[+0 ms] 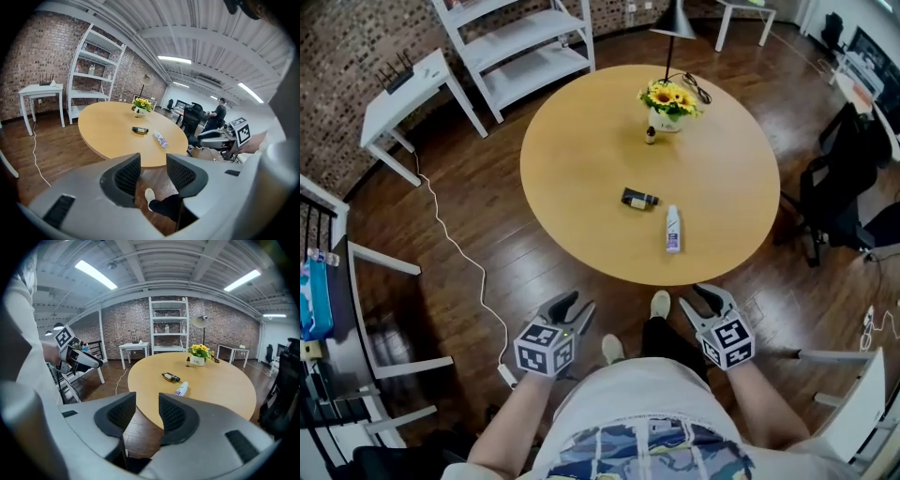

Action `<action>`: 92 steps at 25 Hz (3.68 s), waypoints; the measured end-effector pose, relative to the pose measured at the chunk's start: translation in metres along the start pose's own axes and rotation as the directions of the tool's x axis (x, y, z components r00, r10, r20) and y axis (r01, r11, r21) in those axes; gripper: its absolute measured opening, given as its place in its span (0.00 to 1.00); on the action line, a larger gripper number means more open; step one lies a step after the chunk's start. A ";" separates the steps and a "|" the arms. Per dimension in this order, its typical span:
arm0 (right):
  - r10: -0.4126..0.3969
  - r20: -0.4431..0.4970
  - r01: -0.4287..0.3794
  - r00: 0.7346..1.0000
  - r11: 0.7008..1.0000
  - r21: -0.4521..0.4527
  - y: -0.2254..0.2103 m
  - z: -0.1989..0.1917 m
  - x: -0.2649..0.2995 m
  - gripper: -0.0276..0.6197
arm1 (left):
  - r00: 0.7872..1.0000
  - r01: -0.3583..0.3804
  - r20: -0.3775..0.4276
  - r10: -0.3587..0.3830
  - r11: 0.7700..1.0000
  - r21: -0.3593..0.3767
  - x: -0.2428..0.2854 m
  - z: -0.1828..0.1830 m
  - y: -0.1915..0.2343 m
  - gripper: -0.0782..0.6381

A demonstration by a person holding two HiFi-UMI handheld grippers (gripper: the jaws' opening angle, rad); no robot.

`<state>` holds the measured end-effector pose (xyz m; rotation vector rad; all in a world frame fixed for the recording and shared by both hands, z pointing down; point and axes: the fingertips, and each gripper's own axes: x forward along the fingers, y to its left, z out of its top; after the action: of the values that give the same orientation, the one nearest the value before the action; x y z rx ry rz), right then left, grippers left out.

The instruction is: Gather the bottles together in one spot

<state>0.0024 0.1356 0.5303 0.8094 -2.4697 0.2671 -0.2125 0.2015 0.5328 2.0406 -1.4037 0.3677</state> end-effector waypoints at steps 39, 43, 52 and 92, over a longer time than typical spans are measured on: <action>0.218 -0.437 -0.432 0.872 0.763 -0.481 -0.104 0.017 0.303 0.29 | 0.975 -0.212 0.020 0.222 0.950 -0.230 0.058 0.081 0.055 0.36; 0.233 -0.334 -0.376 0.913 0.801 -0.467 -0.084 0.049 0.266 0.29 | 0.987 -0.138 0.050 0.151 0.969 -0.204 0.061 0.091 0.050 0.36; 0.211 -0.004 -0.189 0.978 0.872 -0.452 -0.005 0.138 0.126 0.29 | 0.955 0.234 0.237 -0.180 0.946 -0.225 0.066 0.166 -0.003 0.36; -0.044 -0.050 0.044 0.998 0.999 -0.011 -0.295 0.030 0.057 0.35 | 0.999 -0.005 0.049 -0.010 0.954 0.300 0.455 0.314 -0.019 0.21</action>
<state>0.1274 -0.1391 0.5423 0.8414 -2.4020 0.2554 -0.0530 -0.3281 0.5359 2.3084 -1.4465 0.5624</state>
